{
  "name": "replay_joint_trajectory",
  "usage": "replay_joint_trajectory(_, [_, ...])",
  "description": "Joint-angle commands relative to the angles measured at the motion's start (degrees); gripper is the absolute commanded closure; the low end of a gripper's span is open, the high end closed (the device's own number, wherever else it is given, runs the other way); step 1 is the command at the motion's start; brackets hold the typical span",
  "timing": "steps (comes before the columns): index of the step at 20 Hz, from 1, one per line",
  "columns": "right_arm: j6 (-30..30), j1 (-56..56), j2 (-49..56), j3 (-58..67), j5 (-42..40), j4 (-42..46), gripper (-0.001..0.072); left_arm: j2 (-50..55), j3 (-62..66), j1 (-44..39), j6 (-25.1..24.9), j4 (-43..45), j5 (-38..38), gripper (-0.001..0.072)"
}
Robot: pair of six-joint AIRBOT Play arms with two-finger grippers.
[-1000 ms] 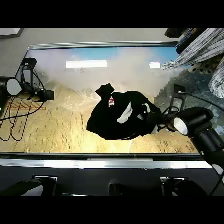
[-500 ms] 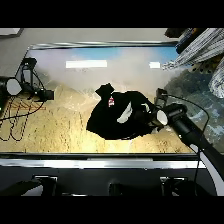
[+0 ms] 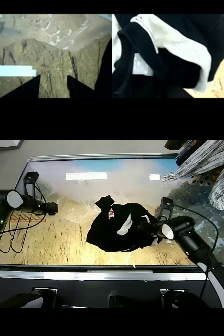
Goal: Fold the clothes and pants, and hang the long-sleeved shirts on hangers.
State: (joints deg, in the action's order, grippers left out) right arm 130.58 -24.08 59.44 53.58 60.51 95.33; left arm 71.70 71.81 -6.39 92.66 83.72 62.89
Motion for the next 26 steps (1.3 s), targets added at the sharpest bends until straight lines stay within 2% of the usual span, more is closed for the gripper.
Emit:
replay_joint_trajectory(1, [-0.85,-0.04,-1.20,0.04,5.77,1.16,0.0677,0.11,-6.40,-2.67,-7.85,-18.08,-8.48,0.0311])
replay_joint_trajectory(4, [-0.85,-0.04,-1.68,0.04,8.44,1.25,0.0677,0.35,-14.05,-10.45,-16.31,-24.61,-18.18,0.0311])
replay_joint_trajectory(8, [-0.68,-0.04,-1.70,0.04,8.81,1.25,0.0677,4.02,-15.67,-23.12,-22.95,-24.70,-28.24,0.0311])
replay_joint_trajectory(12, [0.00,-0.04,-1.70,0.04,9.07,1.16,0.0677,7.67,-15.23,-31.26,-25.88,-24.65,-35.52,0.0311])
replay_joint_trajectory(14, [0.83,-0.04,-1.70,0.04,9.49,1.20,0.0677,9.35,-13.92,-33.29,-27.61,-24.65,-35.54,0.0311])
replay_joint_trajectory(19, [1.92,-0.04,-1.70,0.04,9.60,1.18,0.0677,11.91,-11.34,-36.20,-37.18,-24.63,-35.30,0.0312])
replay_joint_trajectory(22, [2.12,-0.04,-1.70,0.04,9.64,1.20,0.0677,12.70,-10.10,-36.20,-37.44,-23.89,-34.77,0.0311])
replay_joint_trajectory(26, [2.12,-0.04,-1.70,0.04,9.66,1.18,0.0677,12.61,-8.20,-36.20,-37.44,-23.69,-27.10,0.0308])
